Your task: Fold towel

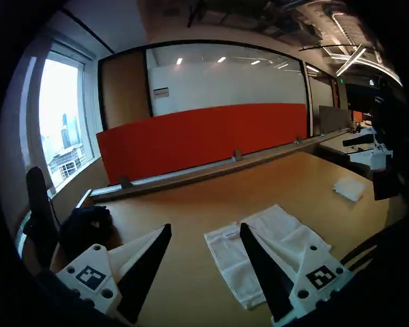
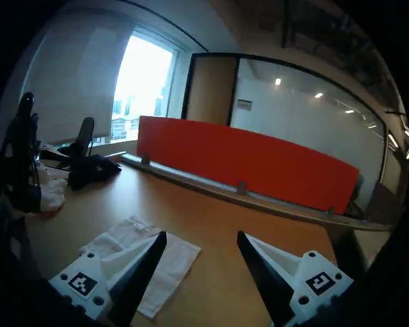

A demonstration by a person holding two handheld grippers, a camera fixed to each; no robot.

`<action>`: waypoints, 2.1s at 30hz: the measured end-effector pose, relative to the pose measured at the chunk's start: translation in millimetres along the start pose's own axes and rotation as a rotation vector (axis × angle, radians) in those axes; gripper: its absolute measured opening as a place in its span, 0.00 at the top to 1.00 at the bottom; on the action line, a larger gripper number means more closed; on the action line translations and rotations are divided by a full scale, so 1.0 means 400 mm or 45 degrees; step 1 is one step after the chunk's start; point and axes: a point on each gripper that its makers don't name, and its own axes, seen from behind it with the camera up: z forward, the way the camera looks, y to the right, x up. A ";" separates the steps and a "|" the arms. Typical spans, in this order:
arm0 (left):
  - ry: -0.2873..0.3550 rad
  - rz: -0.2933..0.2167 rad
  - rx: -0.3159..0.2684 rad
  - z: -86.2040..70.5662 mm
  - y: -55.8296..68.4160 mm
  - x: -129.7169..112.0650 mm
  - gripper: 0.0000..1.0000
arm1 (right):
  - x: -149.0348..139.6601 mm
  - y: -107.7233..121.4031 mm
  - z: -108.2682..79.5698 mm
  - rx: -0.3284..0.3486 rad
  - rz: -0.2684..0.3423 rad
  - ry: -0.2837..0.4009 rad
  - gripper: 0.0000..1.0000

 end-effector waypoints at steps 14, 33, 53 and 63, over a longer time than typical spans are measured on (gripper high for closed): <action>-0.251 0.060 -0.187 0.056 0.098 -0.241 0.07 | -0.164 -0.110 0.046 0.138 -0.008 -0.180 0.00; -0.460 0.151 -0.366 0.090 0.187 -0.452 0.07 | -0.420 -0.195 0.087 0.245 -0.093 -0.407 0.00; -0.631 0.210 -0.464 0.080 0.239 -0.575 0.07 | -0.574 -0.239 0.056 0.359 -0.128 -0.606 0.01; -0.681 0.186 -0.492 0.077 0.254 -0.589 0.10 | -0.625 -0.244 0.028 0.417 -0.139 -0.692 0.07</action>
